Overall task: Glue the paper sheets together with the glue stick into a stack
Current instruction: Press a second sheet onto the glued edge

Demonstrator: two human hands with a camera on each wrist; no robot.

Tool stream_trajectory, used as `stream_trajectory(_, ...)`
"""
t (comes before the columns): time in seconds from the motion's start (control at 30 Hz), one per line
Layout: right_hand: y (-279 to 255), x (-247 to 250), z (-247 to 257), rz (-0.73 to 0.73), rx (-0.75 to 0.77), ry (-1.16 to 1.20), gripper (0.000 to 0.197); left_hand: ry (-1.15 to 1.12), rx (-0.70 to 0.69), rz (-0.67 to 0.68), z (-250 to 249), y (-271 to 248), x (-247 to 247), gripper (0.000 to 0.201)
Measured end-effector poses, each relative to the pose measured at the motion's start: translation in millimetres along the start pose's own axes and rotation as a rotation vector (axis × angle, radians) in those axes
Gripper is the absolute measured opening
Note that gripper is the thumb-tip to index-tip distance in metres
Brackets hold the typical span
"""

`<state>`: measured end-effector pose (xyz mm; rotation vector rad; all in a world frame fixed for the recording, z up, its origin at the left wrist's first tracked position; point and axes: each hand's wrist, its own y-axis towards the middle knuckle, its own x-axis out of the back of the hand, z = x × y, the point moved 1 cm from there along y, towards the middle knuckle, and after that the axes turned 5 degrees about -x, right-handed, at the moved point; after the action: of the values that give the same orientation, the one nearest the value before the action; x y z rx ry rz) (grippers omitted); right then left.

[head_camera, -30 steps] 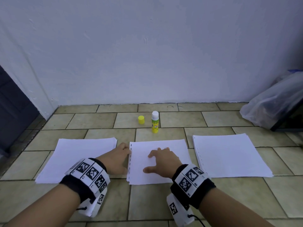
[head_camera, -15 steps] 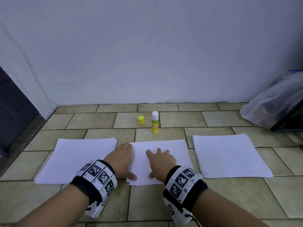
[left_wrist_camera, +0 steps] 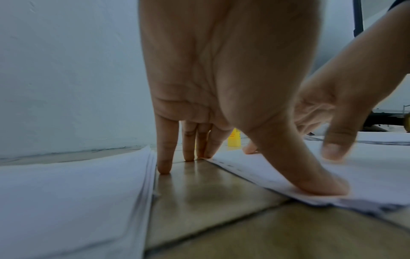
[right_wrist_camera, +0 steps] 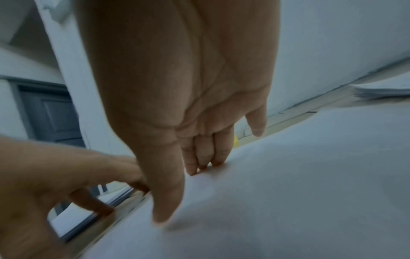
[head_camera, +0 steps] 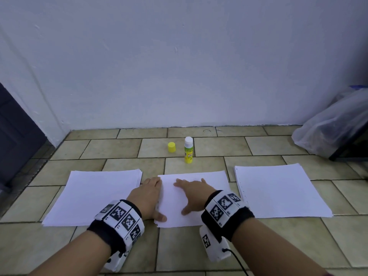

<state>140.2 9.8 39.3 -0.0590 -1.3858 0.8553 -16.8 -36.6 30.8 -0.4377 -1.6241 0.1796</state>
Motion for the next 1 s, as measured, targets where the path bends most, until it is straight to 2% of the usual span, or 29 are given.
stream_trajectory(0.1,-1,0,-19,-0.046,-0.088,0.120,0.055,-0.003,-0.004,0.006,1,0,0,0.118)
stream_trajectory(0.17,-3,4,-33,-0.043,-0.170,0.170,0.044,0.004,-0.001,0.008,1,0,0,0.118)
stream_trajectory(0.4,-15,18,-80,-0.082,-0.424,0.143,0.039,0.038,0.004,0.021,1,0,-1,0.117)
stream_trajectory(0.53,-16,20,-76,-0.127,-0.440,0.038,0.048,0.064,0.016,0.036,0,1,1,0.115)
stream_trajectory(0.7,-16,21,-61,-0.265,-0.445,-0.154,0.038,0.202,0.028,0.088,-8,6,17,0.089)
stream_trajectory(0.83,-14,23,-56,-0.280,-0.475,-0.236,0.048,0.270,0.015,0.152,-8,12,32,0.086)
stream_trajectory(0.9,-13,22,-53,-0.282,-0.480,-0.236,0.042,0.271,0.005,0.158,-7,14,34,0.088)
stream_trajectory(1.0,-12,20,-50,-0.258,-0.444,-0.194,0.022,0.236,0.003,0.136,-4,12,27,0.092)
